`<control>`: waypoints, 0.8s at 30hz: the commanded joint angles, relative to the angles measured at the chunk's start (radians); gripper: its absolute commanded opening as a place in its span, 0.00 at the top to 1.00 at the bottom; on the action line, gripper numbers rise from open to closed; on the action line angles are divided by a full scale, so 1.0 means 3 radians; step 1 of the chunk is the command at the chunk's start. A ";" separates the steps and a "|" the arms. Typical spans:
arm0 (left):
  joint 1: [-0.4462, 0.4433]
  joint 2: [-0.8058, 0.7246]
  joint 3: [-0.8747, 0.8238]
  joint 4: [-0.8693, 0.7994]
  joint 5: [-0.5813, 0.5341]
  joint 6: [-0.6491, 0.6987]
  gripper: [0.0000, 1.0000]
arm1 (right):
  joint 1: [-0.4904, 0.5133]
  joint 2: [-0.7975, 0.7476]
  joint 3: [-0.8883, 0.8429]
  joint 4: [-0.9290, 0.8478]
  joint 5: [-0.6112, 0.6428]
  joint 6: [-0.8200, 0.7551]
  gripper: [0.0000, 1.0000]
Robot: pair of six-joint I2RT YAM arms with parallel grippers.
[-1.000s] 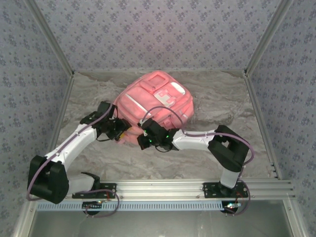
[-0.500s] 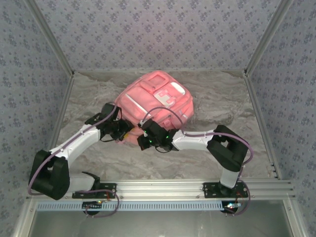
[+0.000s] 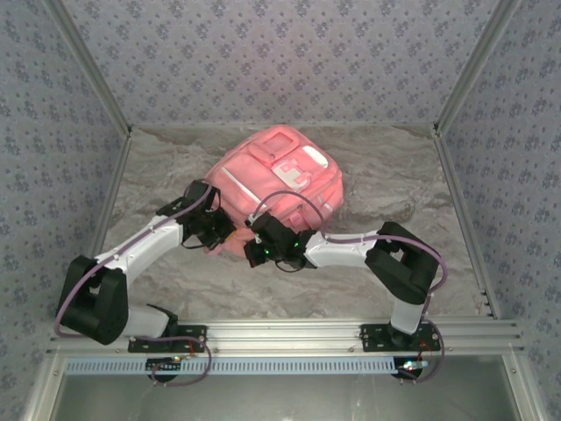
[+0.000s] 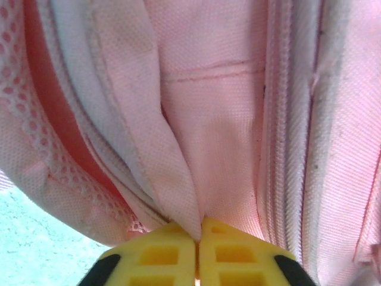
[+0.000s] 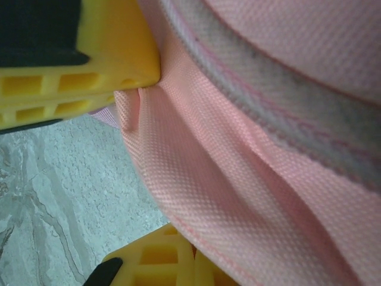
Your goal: Pack the student bag
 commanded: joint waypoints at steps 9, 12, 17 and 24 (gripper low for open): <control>0.0102 -0.0073 0.0110 -0.0202 -0.0185 0.0057 1.00 | 0.0013 -0.0288 -0.0307 -0.0078 0.0143 0.0000 1.00; 0.0129 -0.0085 0.0114 -0.0223 -0.0185 0.0077 1.00 | 0.0005 -0.0357 -0.0383 -0.0105 0.0172 -0.0019 1.00; 0.0181 -0.0122 0.0117 -0.0264 -0.0176 0.0112 1.00 | -0.0032 -0.0503 -0.0519 -0.0168 0.0204 -0.0048 1.00; 0.0220 -0.0169 0.0126 -0.0304 -0.0178 0.0144 1.00 | -0.0174 -0.0711 -0.0769 -0.0233 0.0215 -0.0056 1.00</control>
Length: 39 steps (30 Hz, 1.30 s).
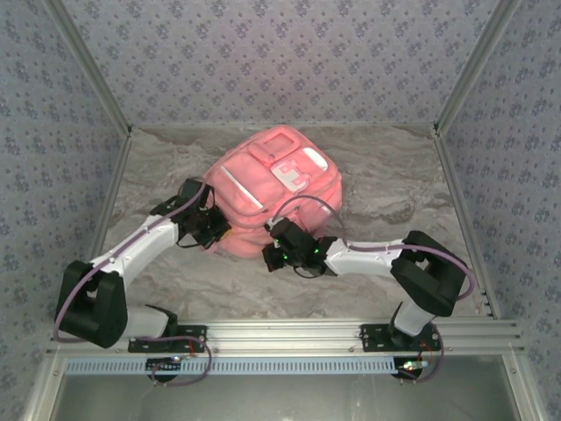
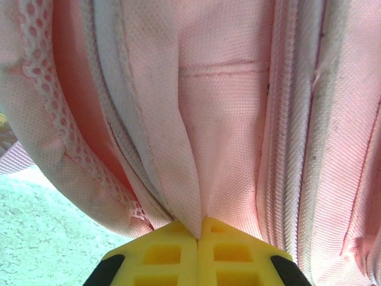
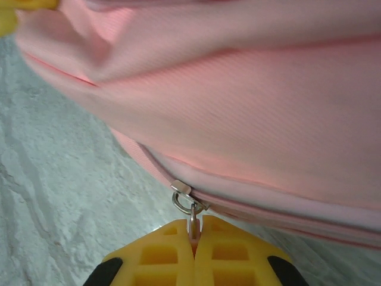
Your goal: Pack the student bag
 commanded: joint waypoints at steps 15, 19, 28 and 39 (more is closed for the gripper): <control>0.0070 -0.0108 0.0080 -0.0182 -0.0194 0.0089 1.00 | -0.0589 -0.0347 -0.0448 -0.0304 0.0087 0.0012 1.00; 0.0070 -0.0114 0.0055 -0.0145 -0.0170 0.0069 1.00 | -0.0741 -0.0369 -0.0462 -0.0353 0.0132 0.0098 1.00; 0.0070 -0.0147 -0.0027 -0.0088 -0.0159 0.0090 1.00 | -0.0951 -0.0439 -0.0493 -0.0436 0.0294 0.0205 1.00; -0.0039 -0.0476 -0.0055 0.0547 0.0628 0.0810 0.43 | -0.1274 -0.0618 -0.0604 -0.0460 0.0124 0.0364 1.00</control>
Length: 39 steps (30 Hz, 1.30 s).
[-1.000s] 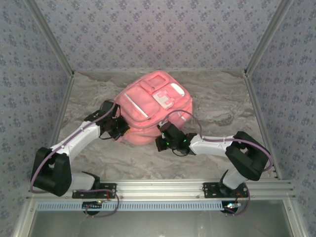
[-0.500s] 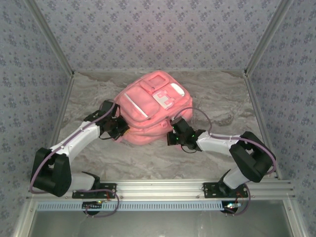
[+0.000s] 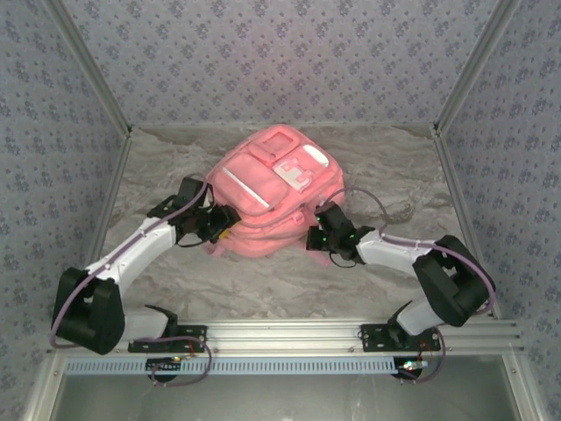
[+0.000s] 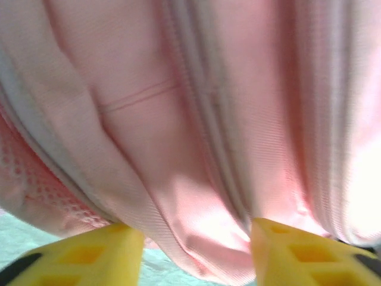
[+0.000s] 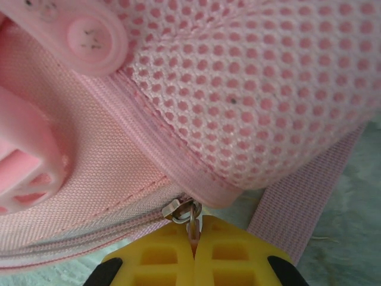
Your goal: Pack the student bag
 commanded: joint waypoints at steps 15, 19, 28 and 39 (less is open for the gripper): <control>0.0031 -0.0653 0.0144 0.0178 0.0193 0.0901 0.02 | -0.1469 -0.0199 -0.0084 -0.0325 -0.0216 -0.0180 0.83; 0.0088 -0.0464 0.0192 0.0222 0.0030 0.0936 0.02 | -0.1699 -0.0012 0.0086 -0.0284 -0.0088 -0.0248 0.76; 0.0196 0.0311 0.0435 0.0581 0.0099 0.0971 0.02 | -0.1779 -0.0336 0.0052 -0.0266 0.0259 -0.0192 0.55; -0.0171 0.0943 0.0428 0.1344 0.0557 0.0744 0.09 | -0.1632 -0.1430 -0.0114 -0.0650 0.0431 -0.0338 0.43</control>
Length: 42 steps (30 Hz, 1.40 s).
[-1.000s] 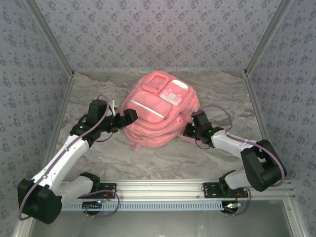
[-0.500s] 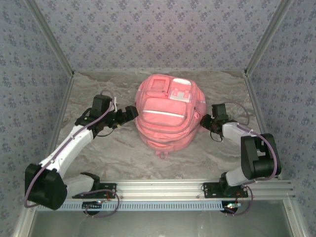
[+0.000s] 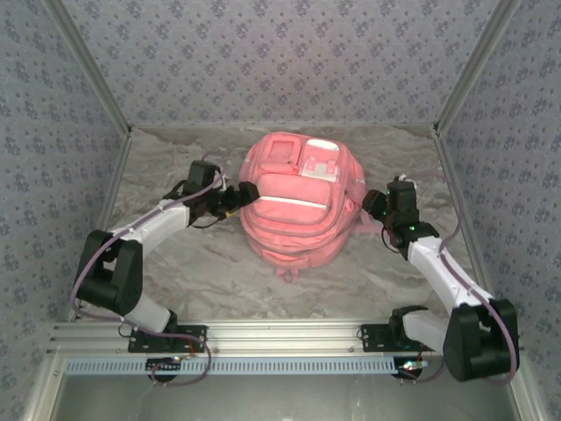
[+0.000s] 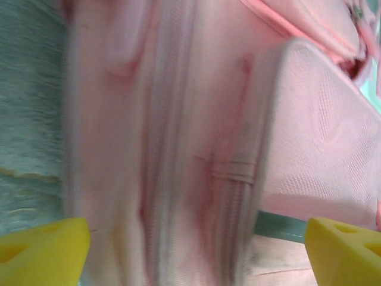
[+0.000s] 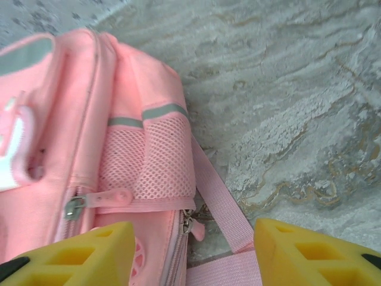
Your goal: Pack the student bag
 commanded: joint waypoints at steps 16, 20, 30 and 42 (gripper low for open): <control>-0.0295 -0.0684 -0.0046 -0.0451 -0.0459 0.0415 0.03 | -0.0024 -0.0755 0.0030 -0.0473 0.0035 -0.0409 0.00; -0.0049 -0.0992 0.0222 -0.0813 -0.0658 0.0824 0.02 | -0.0025 -0.0800 0.0070 -0.0407 0.0005 -0.0504 0.00; 0.0260 -0.1766 -0.0783 0.0719 -0.1992 0.2661 0.02 | 0.0052 -0.0985 -0.0618 0.0959 0.0349 -0.1797 0.00; 0.1459 -0.0709 -0.1849 0.2436 -0.1701 0.2123 0.02 | -0.0590 0.0287 -0.1788 0.3498 0.0533 -0.1476 0.00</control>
